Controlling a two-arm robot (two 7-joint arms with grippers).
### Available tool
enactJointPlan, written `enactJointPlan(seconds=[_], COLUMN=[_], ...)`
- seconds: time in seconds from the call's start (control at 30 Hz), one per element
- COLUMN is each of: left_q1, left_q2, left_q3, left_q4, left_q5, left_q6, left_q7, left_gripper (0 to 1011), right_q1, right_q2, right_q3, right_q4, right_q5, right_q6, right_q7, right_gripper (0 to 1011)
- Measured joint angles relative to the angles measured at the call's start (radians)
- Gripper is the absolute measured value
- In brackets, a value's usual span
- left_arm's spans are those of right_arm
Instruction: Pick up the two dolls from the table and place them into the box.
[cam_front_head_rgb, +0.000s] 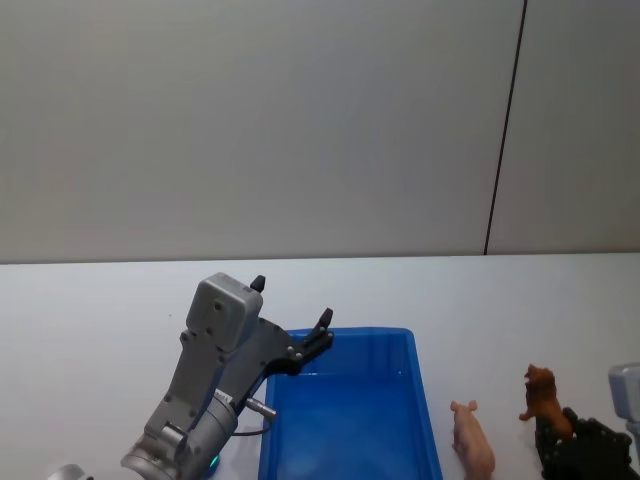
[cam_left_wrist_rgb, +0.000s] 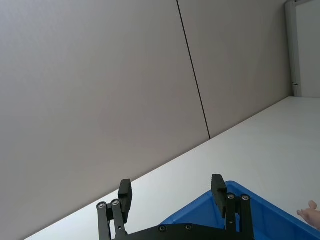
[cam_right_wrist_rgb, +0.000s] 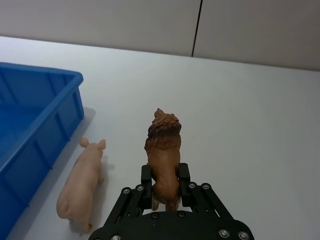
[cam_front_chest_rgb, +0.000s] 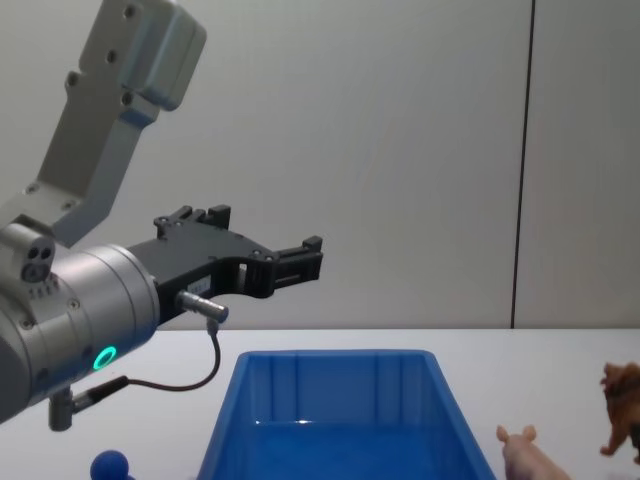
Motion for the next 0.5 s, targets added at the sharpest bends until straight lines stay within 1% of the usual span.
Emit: enactJointPlan(seconds=[0.2, 0.43, 0.5], left_q1=[0.0, 0.0, 0.0], left_q2=[0.0, 0.0, 0.0], left_q3=[0.0, 0.0, 0.0], left_q4=[0.0, 0.0, 0.0], left_q5=[0.0, 0.0, 0.0], left_q6=[0.0, 0.0, 0.0], left_q7=[0.0, 0.0, 0.0], left_gripper=[1001, 1001, 1001], right_q1=[-0.003, 0.004, 0.01], right_q2=[0.006, 0.006, 0.004], right_q3=[0.004, 0.004, 0.002], right_q4=[-0.028, -0.051, -0.056], right_q5=[-0.008, -0.012, -0.013], right_q6=[-0.023, -0.046, -0.051], right_q7=[0.017, 0.072, 0.097], right_gripper=[297, 297, 297])
